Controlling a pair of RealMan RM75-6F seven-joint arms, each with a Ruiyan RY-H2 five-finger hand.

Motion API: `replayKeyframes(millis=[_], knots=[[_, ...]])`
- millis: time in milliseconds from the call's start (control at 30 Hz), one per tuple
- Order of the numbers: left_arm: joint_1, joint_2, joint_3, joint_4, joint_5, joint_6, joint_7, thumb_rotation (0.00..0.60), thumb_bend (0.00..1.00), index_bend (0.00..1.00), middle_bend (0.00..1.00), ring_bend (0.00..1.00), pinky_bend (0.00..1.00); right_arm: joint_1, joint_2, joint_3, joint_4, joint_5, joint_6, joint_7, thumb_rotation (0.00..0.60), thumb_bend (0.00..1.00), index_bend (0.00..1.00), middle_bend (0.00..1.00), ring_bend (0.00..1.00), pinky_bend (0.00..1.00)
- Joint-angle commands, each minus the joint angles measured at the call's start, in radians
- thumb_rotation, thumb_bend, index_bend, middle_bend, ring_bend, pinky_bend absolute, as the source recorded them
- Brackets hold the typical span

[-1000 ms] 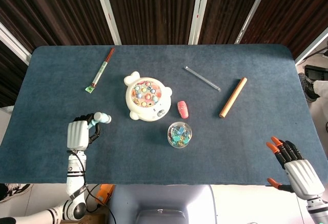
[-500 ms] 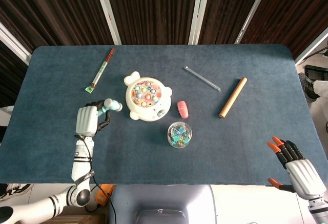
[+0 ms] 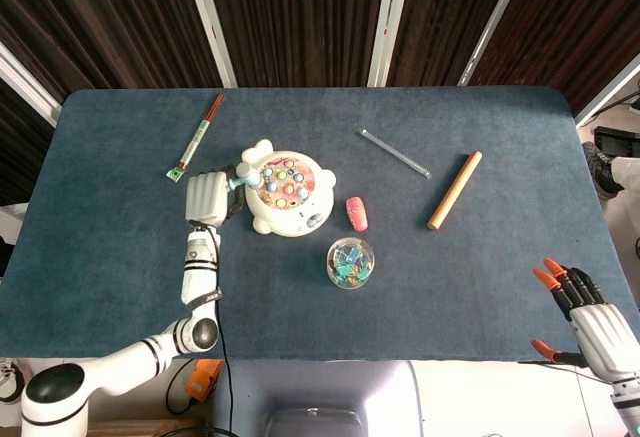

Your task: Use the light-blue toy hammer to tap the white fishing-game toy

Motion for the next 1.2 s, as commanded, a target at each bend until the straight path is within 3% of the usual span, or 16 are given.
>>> replayKeyframes(millis=[33,433,1200], knots=[[-0.065,-0.05,-0.025,0.087,-0.044,-0.036,0.036,0.6,0.88,0.91,1.0,1.0,1.0,-0.002,0.004,0.001,0.003,-0.001,0.005,0.01,0.6,0.32,0.0,0.0,0.0,0.0],[-0.147,-0.135,-0.032,0.277,-0.08,-0.086,0.014,0.6,0.87,0.91,1.0,1.0,1.0,-0.011,0.01,-0.003,0.018,-0.017,0.029,0.04,0.6,0.32,0.0,0.0,0.0,0.0],[-0.19,-0.199,-0.01,0.406,-0.079,-0.143,0.003,0.6,0.88,0.91,1.0,1.0,1.0,-0.016,0.012,-0.001,0.022,-0.017,0.036,0.049,0.6,0.32,0.0,0.0,0.0,0.0]])
